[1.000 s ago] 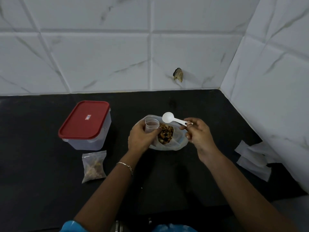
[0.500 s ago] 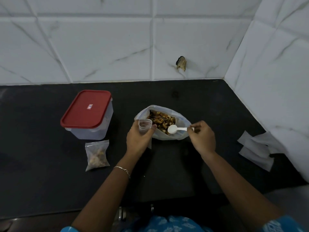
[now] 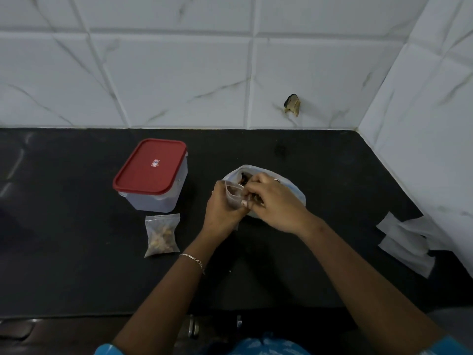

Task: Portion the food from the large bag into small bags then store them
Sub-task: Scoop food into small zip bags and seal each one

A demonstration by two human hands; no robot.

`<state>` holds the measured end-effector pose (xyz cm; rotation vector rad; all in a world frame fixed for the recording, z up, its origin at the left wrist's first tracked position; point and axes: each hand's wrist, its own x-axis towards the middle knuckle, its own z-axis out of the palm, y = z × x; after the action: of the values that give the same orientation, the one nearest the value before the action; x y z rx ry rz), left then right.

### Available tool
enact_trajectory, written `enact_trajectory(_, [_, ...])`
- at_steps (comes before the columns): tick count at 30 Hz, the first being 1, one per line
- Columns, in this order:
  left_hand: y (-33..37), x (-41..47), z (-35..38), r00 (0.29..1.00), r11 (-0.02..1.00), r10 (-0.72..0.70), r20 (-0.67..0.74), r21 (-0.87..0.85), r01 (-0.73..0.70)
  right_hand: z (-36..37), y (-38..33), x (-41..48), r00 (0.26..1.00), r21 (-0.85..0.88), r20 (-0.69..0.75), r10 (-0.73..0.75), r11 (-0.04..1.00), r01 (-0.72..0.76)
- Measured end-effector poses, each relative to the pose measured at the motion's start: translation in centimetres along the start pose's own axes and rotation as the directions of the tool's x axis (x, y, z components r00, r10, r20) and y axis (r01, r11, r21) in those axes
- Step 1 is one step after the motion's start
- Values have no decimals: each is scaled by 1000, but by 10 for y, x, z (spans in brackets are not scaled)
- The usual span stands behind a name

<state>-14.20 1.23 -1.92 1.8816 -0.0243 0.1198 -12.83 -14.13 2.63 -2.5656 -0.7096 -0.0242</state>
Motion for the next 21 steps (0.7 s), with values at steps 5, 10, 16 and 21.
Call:
enact_trajectory(5, [2,-4,-18,992,974,-39,116,-218,64,-12,-1,13,996,111,-88,-26,993,36])
enact_trajectory(10, [-8,-5,-29,995,988,-27,93,-146,41,-26,-2,15,996,260,-88,31,966,-7])
enact_trajectory(16, [-9,-6,-32,997,986,-34,67,-159,45,-16,-8,20,970,425,-209,120,905,-21])
enact_trajectory(21, [-6,-9,-36,999,969,-49,23,-241,53,6,-6,20,963,613,-119,241,781,-120])
